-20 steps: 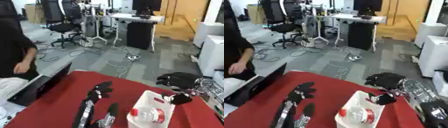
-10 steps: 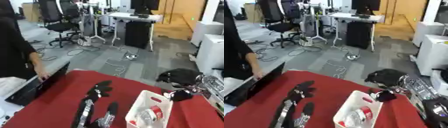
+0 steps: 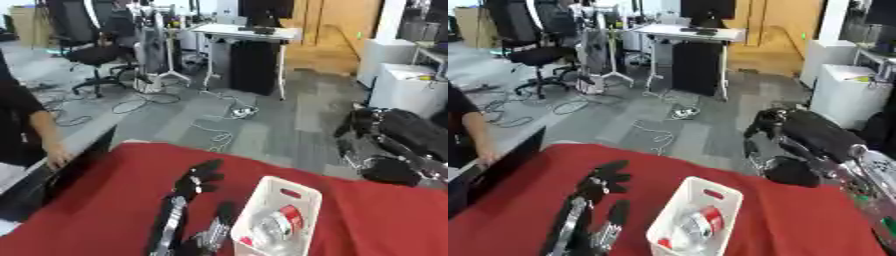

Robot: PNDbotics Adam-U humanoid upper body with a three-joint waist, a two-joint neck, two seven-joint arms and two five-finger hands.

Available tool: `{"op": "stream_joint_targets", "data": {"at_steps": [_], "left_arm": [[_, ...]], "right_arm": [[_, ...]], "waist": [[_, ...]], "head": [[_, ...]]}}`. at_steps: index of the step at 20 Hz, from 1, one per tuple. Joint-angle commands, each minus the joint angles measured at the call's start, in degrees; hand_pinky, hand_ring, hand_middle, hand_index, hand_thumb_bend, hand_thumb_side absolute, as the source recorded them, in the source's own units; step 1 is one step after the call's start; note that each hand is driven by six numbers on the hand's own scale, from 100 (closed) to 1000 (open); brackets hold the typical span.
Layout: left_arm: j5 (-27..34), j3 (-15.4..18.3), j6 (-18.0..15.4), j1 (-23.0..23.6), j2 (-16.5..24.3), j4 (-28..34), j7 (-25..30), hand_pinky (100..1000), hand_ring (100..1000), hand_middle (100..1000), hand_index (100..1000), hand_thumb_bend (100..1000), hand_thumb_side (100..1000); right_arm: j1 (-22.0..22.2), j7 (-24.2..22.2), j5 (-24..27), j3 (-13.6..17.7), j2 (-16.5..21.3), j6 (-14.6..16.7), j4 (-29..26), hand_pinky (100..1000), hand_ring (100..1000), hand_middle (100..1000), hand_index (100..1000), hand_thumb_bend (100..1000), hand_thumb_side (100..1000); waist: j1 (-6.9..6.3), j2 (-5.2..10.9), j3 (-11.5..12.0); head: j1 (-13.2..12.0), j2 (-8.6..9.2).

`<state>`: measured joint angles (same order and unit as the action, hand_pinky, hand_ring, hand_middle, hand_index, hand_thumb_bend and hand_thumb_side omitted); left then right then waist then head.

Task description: Pick up objects on the table and place them in the box.

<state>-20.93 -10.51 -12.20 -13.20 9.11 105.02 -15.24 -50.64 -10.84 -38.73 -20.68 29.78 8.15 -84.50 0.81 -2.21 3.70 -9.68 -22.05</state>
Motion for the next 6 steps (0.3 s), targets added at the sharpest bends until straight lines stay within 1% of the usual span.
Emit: {"op": "stream_joint_targets", "data": {"at_steps": [1,4,5,6], "left_arm": [[-0.41,0.35,0.05,-0.76,0.53,0.68,-0.16,675,812,816,890,306,781],[-0.40,0.33,-0.04,-0.93,0.44,0.68,-0.17,674,822,816,890,310,785],[-0.39,0.32,-0.09,-0.95,0.48,0.68,-0.17,674,823,816,890,310,785],[-0.37,0.28,-0.15,-0.97,0.54,0.70,-0.17,674,827,816,890,314,789]], "right_arm": [[2.35,2.13,7.19,3.49,0.68,-4.04,-6.77,467,604,704,754,100,905],[6.49,4.24,10.92,6.84,-1.33,-6.46,-10.73,497,633,736,772,100,935],[7.64,4.97,11.93,7.61,-1.66,-7.25,-11.64,498,635,738,774,100,937],[8.77,5.54,12.82,8.06,-2.02,-7.71,-12.53,509,649,754,792,100,961]], "waist": [[-0.41,0.36,-0.93],[-1.05,0.10,-2.84],[-1.16,0.08,-3.26],[-1.27,0.03,-3.76]], "head": [[-0.66,0.38],[-0.97,0.62],[-0.96,0.65],[-0.99,0.70]]}}
